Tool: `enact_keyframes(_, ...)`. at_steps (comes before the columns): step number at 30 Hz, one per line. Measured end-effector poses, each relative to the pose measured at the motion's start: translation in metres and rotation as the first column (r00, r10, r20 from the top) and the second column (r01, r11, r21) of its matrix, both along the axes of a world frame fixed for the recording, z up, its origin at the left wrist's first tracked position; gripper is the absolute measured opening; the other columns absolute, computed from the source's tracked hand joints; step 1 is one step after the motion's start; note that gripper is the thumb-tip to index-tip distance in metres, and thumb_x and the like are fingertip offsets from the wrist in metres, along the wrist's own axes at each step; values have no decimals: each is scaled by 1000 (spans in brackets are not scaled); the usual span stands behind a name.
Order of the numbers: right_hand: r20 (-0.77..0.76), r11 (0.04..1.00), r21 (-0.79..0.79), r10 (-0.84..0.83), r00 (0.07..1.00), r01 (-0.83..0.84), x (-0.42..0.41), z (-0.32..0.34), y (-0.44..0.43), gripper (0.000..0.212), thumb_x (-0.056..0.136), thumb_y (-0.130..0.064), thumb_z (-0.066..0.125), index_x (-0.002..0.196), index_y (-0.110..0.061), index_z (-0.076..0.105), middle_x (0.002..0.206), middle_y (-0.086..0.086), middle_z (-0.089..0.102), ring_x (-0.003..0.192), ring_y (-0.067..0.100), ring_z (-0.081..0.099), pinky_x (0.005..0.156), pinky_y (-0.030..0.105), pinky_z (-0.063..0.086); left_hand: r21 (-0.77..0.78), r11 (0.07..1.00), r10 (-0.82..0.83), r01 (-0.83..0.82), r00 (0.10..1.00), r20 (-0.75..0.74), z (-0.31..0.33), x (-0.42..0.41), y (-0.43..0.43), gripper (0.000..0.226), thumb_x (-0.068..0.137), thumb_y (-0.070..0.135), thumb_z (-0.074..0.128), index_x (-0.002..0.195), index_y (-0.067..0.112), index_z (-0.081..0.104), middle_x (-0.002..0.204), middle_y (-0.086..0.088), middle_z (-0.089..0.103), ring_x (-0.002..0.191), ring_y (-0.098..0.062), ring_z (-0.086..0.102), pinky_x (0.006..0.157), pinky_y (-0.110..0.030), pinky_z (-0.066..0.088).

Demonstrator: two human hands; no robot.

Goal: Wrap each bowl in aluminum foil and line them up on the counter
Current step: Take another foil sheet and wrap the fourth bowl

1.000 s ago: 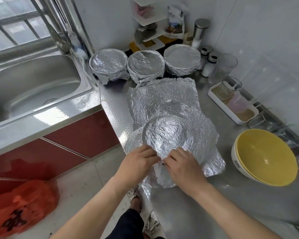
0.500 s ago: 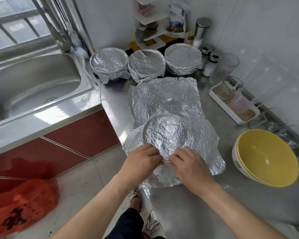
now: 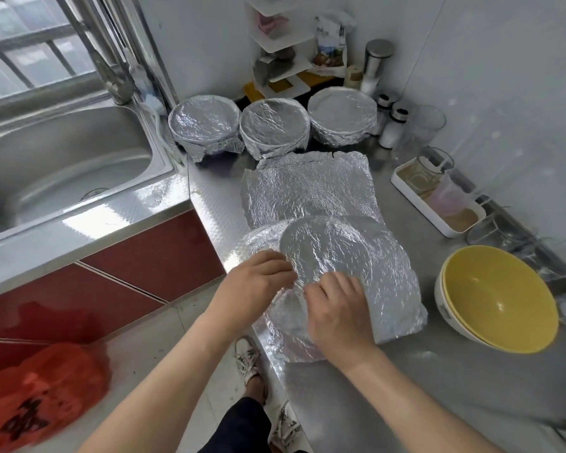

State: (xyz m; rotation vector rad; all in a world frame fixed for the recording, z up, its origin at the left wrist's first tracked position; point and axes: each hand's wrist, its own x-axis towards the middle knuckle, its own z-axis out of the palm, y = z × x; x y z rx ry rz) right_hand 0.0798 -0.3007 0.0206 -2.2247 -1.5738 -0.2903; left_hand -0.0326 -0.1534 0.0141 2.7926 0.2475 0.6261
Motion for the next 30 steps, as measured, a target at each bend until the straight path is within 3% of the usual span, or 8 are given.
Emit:
enact_keyframes(4,-92,995,-88,-47,995,38,-22,-6,15,12,78,-8,72,81,-14,62,78,0,53,73,20,47,65,31,37,-76,993,78,-85,993,-92,-8,-10,12,15,88,24,65,100,20,74,111,10,69,113,-20,62,82,-34,57)
enact_keyframes(7,-173,979,-204,-46,984,9,-24,-7,14,33,90,-34,58,118,-18,60,116,2,58,110,22,53,90,38,43,-75,987,123,-139,975,-186,-7,-16,14,24,81,16,76,104,22,73,120,9,67,122,-21,58,86,-39,57)
enact_keyframes(9,-212,957,-290,-39,977,-25,-16,-5,9,51,98,-44,31,139,-16,45,145,3,44,138,21,35,112,41,27,-123,981,118,-149,967,-225,0,-15,7,39,76,10,78,112,24,72,130,6,63,129,-20,52,95,-39,53)
enact_keyframes(12,-275,913,-397,-18,961,-97,5,-3,3,68,97,-52,-3,153,-18,16,160,-4,10,148,12,-1,119,34,-5,-218,975,4,-50,978,-209,3,-5,-10,41,86,15,64,126,23,64,138,4,57,135,-19,45,107,-34,40)
enact_keyframes(16,-264,866,-471,43,964,-167,21,-13,-7,79,90,-57,-15,153,-17,11,160,-5,3,147,10,-6,118,31,-8,-172,985,-72,34,973,-219,-5,1,-20,37,95,36,48,124,20,65,134,2,60,129,-19,51,107,-35,42)
enact_keyframes(23,-228,900,-393,103,968,-189,29,-21,-9,67,100,-56,4,146,-19,37,155,1,29,146,19,21,116,39,9,-190,979,-114,80,978,-174,-2,-9,-13,35,92,47,51,94,22,76,119,7,69,119,-17,59,91,-33,55)
enact_keyframes(26,-191,949,-180,224,956,-259,28,-18,-13,41,100,-42,39,118,-17,66,125,2,62,121,24,54,101,43,40,-204,976,-110,79,984,-143,-4,-12,-12,30,92,45,53,96,25,75,113,8,69,112,-15,59,84,-33,56)
enact_keyframes(30,-112,943,-72,317,942,-326,24,-18,-18,20,91,-34,61,87,-16,69,87,-3,58,82,18,53,79,31,37,-208,976,-94,65,986,-134,-9,-14,-11,26,92,44,57,97,25,75,101,7,66,98,-15,58,66,-37,55)
